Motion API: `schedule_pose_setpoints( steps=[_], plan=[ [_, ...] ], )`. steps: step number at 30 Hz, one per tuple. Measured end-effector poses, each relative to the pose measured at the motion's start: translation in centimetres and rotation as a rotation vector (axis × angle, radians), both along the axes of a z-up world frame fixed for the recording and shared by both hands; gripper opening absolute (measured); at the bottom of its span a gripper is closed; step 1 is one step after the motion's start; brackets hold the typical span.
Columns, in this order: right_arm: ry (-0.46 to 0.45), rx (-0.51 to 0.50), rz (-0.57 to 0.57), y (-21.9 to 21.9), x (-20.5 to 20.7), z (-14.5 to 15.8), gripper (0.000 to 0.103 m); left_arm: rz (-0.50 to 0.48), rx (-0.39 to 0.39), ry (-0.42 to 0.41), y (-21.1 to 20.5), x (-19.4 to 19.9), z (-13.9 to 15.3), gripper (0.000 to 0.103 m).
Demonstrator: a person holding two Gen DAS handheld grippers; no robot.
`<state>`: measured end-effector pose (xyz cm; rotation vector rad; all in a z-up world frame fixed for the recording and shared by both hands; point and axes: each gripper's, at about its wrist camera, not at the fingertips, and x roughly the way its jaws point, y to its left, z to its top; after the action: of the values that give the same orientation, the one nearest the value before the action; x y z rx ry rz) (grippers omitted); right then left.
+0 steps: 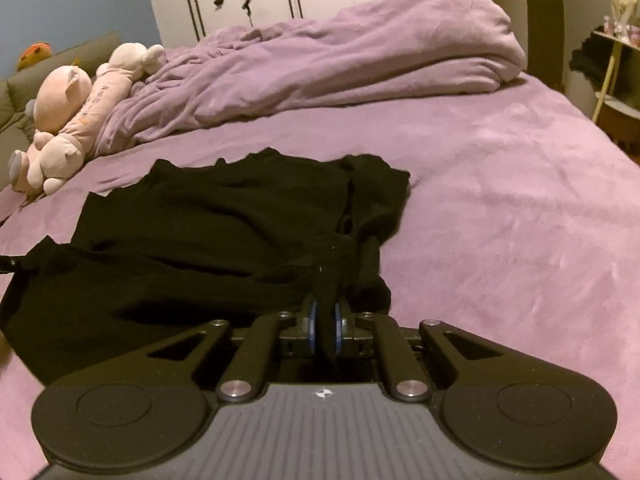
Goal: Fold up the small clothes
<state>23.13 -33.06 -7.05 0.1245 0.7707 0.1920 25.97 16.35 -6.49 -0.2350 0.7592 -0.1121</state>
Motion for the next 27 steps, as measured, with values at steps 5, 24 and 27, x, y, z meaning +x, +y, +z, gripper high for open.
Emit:
schedule_pose_setpoints(
  steps=[5, 24, 27],
  plan=[
    [0.011, -0.015, -0.003, 0.4, 0.7, -0.5, 0.012, 0.039, -0.033, 0.019, 0.2, 1.5, -0.7, 0.019],
    [-0.262, -0.026, -0.059, 0.9, 2.8, 7.1, 0.005, 0.084, -0.014, -0.295, 0.5, 4.4, 9.3, 0.006],
    [-0.23, -0.057, -0.097, 1.7, 6.9, 6.5, 0.005, 0.109, 0.019, -0.256, -0.1, 8.2, 8.4, 0.006]
  ],
)
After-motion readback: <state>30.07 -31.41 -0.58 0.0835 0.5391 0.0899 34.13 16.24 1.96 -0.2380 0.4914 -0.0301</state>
